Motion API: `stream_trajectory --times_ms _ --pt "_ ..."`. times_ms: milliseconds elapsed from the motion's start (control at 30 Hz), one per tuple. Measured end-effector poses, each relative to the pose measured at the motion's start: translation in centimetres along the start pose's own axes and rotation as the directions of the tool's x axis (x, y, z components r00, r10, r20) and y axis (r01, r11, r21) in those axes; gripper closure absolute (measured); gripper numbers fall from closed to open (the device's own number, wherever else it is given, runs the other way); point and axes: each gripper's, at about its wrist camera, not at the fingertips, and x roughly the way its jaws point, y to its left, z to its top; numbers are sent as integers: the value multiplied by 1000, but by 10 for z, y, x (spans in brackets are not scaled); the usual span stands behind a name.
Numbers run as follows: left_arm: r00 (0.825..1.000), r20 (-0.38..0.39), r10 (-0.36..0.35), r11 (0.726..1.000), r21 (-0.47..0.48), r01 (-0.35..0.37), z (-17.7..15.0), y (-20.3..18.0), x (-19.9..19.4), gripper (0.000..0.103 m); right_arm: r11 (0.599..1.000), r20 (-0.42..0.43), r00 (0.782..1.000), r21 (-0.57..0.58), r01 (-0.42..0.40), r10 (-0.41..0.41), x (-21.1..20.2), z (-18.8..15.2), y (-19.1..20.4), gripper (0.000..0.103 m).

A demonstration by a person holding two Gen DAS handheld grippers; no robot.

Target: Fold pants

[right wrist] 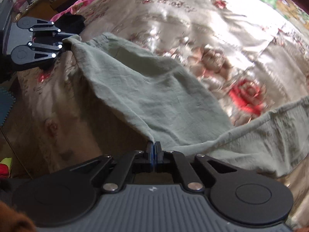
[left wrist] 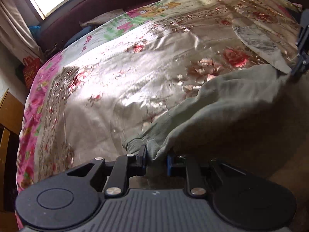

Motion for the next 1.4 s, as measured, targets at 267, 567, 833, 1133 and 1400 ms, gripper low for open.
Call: stream_trajectory --times_ms 267,567,833,1133,1400 --pt "990 -83 115 993 -19 -117 -62 -32 24 68 997 -24 998 -44 64 -65 60 -42 56 100" --pt "973 -117 198 979 62 -192 -101 -56 39 61 995 -63 993 -35 99 -101 61 -49 52 74" --pt "966 -180 186 970 -122 -210 -113 -20 18 59 994 -60 993 24 107 -106 39 -50 49 70" --pt "996 -90 29 916 -397 -62 -90 -8 5 40 985 -8 988 79 152 -152 45 -24 28 67" --pt "942 -207 265 943 -148 -298 -80 -24 47 43 879 44 921 320 355 -388 12 -12 -70 63"
